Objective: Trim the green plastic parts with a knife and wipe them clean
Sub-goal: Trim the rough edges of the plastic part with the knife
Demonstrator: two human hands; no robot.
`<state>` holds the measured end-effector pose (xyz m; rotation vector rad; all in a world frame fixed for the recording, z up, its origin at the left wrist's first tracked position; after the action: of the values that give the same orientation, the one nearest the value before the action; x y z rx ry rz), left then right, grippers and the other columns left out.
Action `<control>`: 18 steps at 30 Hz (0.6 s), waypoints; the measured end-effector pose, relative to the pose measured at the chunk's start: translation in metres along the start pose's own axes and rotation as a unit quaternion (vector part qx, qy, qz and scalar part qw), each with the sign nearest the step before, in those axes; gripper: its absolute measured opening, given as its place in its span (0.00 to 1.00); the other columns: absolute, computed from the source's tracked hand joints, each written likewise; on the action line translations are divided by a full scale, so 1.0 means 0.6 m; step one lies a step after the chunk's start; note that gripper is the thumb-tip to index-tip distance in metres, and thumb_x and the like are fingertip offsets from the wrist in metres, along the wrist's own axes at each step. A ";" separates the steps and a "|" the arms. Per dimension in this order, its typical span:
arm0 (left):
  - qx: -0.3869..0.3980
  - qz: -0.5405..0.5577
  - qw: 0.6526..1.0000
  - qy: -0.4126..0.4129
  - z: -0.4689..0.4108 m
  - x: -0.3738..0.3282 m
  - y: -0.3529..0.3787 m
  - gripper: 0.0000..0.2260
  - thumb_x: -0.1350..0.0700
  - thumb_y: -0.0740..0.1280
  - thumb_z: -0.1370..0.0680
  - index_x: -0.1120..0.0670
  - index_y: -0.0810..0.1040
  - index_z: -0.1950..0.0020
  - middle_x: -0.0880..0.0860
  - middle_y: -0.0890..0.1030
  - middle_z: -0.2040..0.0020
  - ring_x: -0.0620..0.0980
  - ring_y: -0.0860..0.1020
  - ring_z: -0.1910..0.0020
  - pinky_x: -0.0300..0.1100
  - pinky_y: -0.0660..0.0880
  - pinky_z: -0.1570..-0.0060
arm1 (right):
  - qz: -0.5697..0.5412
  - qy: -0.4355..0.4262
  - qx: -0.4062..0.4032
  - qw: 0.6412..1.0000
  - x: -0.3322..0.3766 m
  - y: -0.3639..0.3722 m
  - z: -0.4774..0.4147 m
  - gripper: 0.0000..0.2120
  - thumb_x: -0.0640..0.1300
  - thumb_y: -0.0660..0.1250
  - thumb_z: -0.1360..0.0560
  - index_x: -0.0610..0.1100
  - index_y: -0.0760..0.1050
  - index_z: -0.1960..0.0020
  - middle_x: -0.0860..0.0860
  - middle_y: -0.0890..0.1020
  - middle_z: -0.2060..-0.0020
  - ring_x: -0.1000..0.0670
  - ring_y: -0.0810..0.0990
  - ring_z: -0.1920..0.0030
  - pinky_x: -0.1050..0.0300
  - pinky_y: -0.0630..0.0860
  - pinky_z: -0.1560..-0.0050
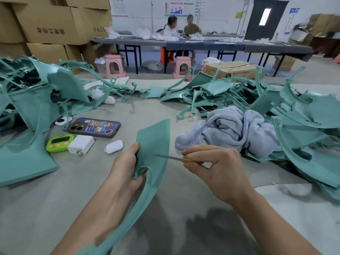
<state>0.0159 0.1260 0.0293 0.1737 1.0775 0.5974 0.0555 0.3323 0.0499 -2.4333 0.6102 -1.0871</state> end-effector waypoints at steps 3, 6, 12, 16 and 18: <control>0.004 -0.010 1.000 0.002 -0.002 -0.012 -0.012 0.26 0.56 0.62 0.16 0.55 0.80 0.75 0.53 0.84 0.69 0.49 0.82 0.75 0.38 0.76 0.78 | -0.040 0.024 0.108 0.993 0.012 0.005 0.003 0.06 0.43 0.79 0.29 0.51 0.87 0.53 0.66 0.85 0.53 0.59 0.85 0.54 0.60 0.80 0.50; 0.023 -0.047 0.999 -0.001 0.007 -0.015 -0.008 0.24 0.55 0.61 0.15 0.57 0.82 0.70 0.54 0.83 0.71 0.49 0.81 0.77 0.36 0.73 0.81 | -0.058 0.042 0.124 0.990 0.018 0.007 0.002 0.07 0.43 0.78 0.29 0.53 0.86 0.52 0.66 0.85 0.54 0.57 0.85 0.55 0.59 0.80 0.51; 0.053 -0.101 0.992 -0.048 0.021 -0.014 0.010 0.18 0.51 0.60 0.15 0.58 0.78 0.59 0.54 0.79 0.77 0.48 0.75 0.84 0.32 0.66 0.85 | -0.067 0.111 -0.051 0.990 -0.009 0.000 -0.007 0.11 0.42 0.78 0.27 0.59 0.84 0.54 0.59 0.85 0.63 0.59 0.80 0.65 0.61 0.77 0.60; 0.040 -0.115 0.992 -0.036 0.028 -0.015 0.011 0.17 0.52 0.60 0.15 0.60 0.79 0.58 0.54 0.81 0.75 0.48 0.77 0.82 0.34 0.67 0.85 | -0.072 0.162 -0.105 0.979 -0.032 -0.012 -0.014 0.09 0.43 0.76 0.26 0.57 0.85 0.59 0.50 0.80 0.71 0.54 0.72 0.71 0.51 0.71 0.67; 0.035 -0.120 0.991 -0.036 0.032 -0.015 0.011 0.17 0.52 0.60 0.15 0.60 0.79 0.58 0.54 0.81 0.75 0.48 0.77 0.82 0.34 0.67 0.86 | -0.142 0.142 -0.074 0.977 -0.027 -0.011 -0.016 0.09 0.40 0.77 0.27 0.54 0.87 0.59 0.52 0.84 0.68 0.54 0.76 0.68 0.51 0.75 0.64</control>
<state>0.0271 0.1293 0.0483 0.1235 1.0325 0.3347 0.0396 0.3450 0.0496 -2.5700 0.4494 -1.5751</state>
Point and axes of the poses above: each hand's wrist, its own z-axis away from the middle knuckle, its own y-axis out of the palm, x = y × z, the point moved 2 cm from there along -z, towards the middle knuckle
